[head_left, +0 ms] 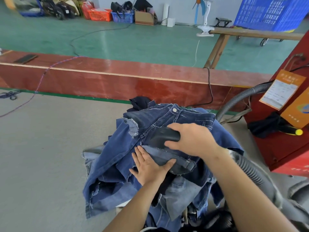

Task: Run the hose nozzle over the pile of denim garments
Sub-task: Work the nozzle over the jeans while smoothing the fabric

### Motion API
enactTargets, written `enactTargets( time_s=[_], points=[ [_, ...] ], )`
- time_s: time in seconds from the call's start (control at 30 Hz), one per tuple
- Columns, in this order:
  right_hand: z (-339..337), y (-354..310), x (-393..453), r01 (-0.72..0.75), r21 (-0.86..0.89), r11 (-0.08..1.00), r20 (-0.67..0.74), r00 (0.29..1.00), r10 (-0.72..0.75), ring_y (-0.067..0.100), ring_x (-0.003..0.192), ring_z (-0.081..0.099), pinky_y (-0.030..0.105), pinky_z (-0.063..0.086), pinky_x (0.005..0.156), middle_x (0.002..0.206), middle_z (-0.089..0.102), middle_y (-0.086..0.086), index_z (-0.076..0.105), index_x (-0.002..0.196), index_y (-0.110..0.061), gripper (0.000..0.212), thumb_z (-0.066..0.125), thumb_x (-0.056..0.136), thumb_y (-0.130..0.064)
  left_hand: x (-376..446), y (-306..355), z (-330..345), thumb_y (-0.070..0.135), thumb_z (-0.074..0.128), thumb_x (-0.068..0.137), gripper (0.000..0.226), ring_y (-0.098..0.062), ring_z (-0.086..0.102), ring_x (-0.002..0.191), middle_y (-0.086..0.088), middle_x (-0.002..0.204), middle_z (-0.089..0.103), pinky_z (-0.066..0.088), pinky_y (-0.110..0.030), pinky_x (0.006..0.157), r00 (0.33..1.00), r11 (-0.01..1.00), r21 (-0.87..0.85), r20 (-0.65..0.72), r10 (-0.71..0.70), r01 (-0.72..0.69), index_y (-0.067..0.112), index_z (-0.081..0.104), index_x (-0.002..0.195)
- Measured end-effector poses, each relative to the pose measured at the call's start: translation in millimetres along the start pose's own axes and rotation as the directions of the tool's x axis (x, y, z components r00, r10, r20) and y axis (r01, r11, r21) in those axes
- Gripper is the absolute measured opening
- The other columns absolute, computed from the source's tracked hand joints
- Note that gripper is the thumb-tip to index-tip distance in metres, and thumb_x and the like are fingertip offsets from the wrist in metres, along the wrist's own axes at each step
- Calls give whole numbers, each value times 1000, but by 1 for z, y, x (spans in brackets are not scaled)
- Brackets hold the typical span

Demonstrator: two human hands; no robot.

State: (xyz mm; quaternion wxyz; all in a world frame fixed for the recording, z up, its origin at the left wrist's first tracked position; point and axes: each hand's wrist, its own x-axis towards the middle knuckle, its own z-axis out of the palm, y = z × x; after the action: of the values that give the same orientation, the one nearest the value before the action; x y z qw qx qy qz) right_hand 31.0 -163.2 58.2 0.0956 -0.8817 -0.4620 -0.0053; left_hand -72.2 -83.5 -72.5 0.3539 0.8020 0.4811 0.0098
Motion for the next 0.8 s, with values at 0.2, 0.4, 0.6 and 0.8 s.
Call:
enactTargets(
  time_s=[0.2,0.4,0.6,0.8],
  points=[
    [-13,24,-19,-12,-122,992,158,987,32,13,81,53,29,32,59,84,58,-15,56,115,-43,40,58,78,-59,0,0,1,88,56,58,142,-18,-18,147,3,160,-21,5,-58,116,1000,1000,-6,-4,10,-10,13,-23,149],
    [19,-5,-4,40,-146,988,97,995,-26,20,92,63,29,36,62,96,67,-7,54,118,-34,41,55,82,-53,1,0,1,86,60,57,143,-16,-19,147,5,160,-22,4,-57,116,1000,1000,-23,-5,-3,3,15,-23,149],
    [27,-27,5,37,-83,996,-10,999,-38,22,91,65,28,36,59,96,69,-3,49,127,-32,48,52,87,-59,0,0,0,83,61,60,140,-16,-19,147,5,160,-22,4,-56,117,1000,1000,-8,-1,-3,3,14,-22,150],
    [-13,8,-8,-24,6,1000,44,999,24,18,101,62,30,40,68,108,67,-13,51,124,-44,47,58,80,-62,-1,0,-3,89,55,56,144,-18,-18,148,3,160,-21,5,-58,116,1000,1000,-14,9,16,-16,14,-24,149]
  ],
)
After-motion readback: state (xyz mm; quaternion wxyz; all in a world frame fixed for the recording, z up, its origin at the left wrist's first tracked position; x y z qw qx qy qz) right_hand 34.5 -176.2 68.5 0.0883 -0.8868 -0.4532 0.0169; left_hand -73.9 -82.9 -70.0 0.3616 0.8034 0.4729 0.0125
